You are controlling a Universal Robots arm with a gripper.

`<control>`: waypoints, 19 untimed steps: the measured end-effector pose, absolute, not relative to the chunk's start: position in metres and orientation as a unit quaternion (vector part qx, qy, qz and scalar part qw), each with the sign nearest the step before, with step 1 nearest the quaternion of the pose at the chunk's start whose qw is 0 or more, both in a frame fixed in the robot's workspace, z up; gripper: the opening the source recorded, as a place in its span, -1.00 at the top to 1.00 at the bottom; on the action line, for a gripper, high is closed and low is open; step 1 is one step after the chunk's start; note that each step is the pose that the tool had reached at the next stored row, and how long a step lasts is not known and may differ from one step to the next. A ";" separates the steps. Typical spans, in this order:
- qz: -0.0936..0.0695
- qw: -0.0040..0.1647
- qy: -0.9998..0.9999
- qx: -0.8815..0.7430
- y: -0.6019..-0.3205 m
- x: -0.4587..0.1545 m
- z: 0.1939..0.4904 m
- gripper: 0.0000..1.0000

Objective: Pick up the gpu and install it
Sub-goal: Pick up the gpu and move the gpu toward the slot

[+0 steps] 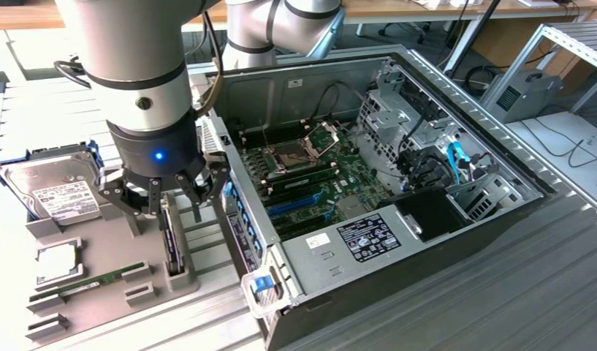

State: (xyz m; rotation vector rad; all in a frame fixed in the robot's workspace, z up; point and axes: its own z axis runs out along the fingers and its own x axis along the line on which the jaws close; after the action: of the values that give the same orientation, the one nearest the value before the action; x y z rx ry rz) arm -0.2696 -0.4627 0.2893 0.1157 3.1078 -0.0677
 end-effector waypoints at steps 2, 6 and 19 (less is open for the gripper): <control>-0.022 0.015 0.999 0.037 -0.463 -0.270 0.289 0.04; -0.023 0.016 0.999 0.037 -0.463 -0.270 0.288 0.04; -0.025 0.016 0.999 0.037 -0.463 -0.270 0.286 0.04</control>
State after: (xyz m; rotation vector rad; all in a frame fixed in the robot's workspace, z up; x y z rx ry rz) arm -0.2696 -0.4627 0.2859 0.1155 3.1073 -0.0781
